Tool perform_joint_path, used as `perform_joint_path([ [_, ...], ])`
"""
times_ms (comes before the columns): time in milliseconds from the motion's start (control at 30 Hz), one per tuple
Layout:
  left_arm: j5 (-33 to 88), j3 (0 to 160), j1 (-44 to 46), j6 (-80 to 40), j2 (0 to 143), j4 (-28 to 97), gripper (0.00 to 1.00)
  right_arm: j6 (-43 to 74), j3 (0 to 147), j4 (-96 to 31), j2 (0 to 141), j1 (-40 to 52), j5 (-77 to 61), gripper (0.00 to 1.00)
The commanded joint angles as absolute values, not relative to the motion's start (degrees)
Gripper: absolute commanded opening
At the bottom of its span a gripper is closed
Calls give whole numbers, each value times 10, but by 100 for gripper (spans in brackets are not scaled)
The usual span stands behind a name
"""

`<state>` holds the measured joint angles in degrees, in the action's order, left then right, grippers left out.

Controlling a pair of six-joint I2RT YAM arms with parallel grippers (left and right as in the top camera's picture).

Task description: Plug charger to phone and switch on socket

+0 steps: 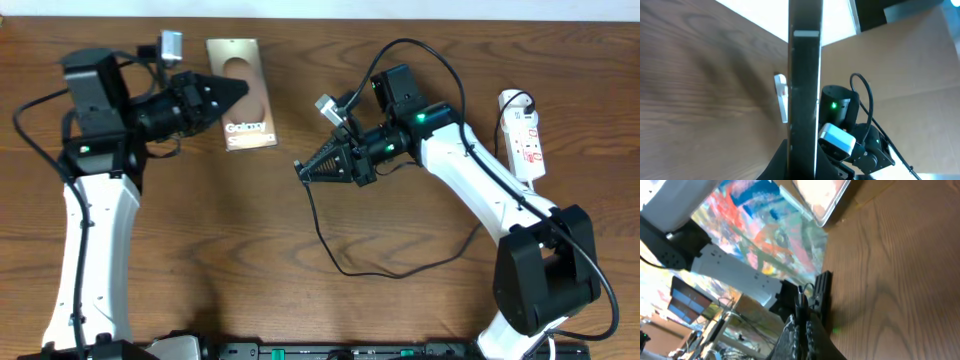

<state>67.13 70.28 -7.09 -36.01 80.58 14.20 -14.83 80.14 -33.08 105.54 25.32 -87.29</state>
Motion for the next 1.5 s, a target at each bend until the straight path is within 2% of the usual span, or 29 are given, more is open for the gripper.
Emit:
perform_joint_path([
  [0,670,710,-49,-389,801,109,7,-51,804,-284,1059,267,-894,1],
  [267,656,710,-38,-428,801,45,7,39,804,-185,1059,286,-893,1],
  [500,592,706,-38,-441,801,17,8,122,804,-98,1059,273,-878,1],
  [667,593,662,-38,-443,801,-32,7,112,803,-120,1059,268,-878,1],
  [767,593,593,-38,-515,801,-155,8,84,803,-146,1059,262,-882,1],
  [933,594,490,-38,-682,801,-435,7,85,803,-143,1059,249,-882,1],
  [1033,593,471,-38,-754,801,-497,7,85,803,-143,1059,244,-873,1],
  [1200,573,471,-38,-884,801,-498,7,90,803,-139,1059,255,-874,1],
  [1467,586,471,-38,-863,801,-467,7,129,803,-105,1059,259,-874,1],
])
